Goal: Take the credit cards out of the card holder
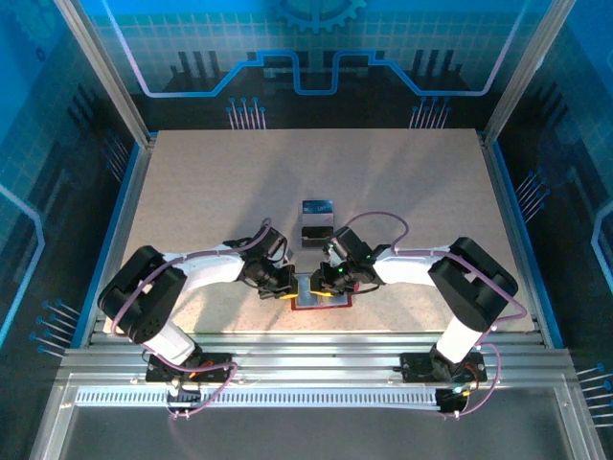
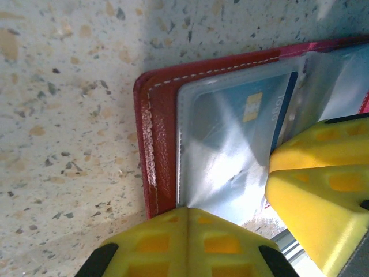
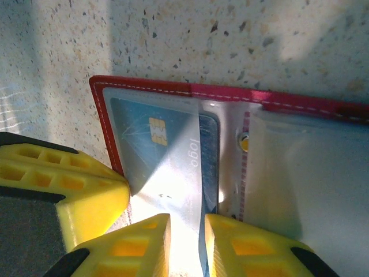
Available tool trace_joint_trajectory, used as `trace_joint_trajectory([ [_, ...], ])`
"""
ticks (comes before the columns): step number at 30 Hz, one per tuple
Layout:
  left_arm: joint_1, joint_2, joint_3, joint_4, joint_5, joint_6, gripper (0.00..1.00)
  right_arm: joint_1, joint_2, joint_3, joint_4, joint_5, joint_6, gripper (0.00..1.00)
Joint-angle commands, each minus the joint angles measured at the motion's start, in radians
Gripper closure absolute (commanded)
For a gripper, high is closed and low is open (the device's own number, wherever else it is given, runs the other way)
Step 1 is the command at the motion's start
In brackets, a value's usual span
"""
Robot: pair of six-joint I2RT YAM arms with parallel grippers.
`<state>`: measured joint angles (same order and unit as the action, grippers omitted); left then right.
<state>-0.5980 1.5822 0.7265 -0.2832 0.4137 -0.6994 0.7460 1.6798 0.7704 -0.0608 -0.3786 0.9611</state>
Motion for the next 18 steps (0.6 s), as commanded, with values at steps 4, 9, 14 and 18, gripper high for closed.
trace_joint_trajectory([
  [4,-0.005,0.018,-0.005,-0.051,-0.026,0.032,1.0,0.008,-0.018,0.029,-0.149,0.08,-0.042,0.78],
  [9,-0.004,0.025,-0.008,-0.048,-0.021,0.033,1.0,0.012,-0.046,0.035,-0.149,0.088,-0.043,0.78],
  [14,-0.005,0.025,-0.009,-0.045,-0.019,0.035,1.0,0.013,-0.061,0.029,-0.114,0.061,-0.032,0.78],
  [18,-0.003,0.027,-0.011,-0.045,-0.02,0.035,1.0,0.014,-0.057,0.01,-0.063,0.025,-0.009,0.78],
])
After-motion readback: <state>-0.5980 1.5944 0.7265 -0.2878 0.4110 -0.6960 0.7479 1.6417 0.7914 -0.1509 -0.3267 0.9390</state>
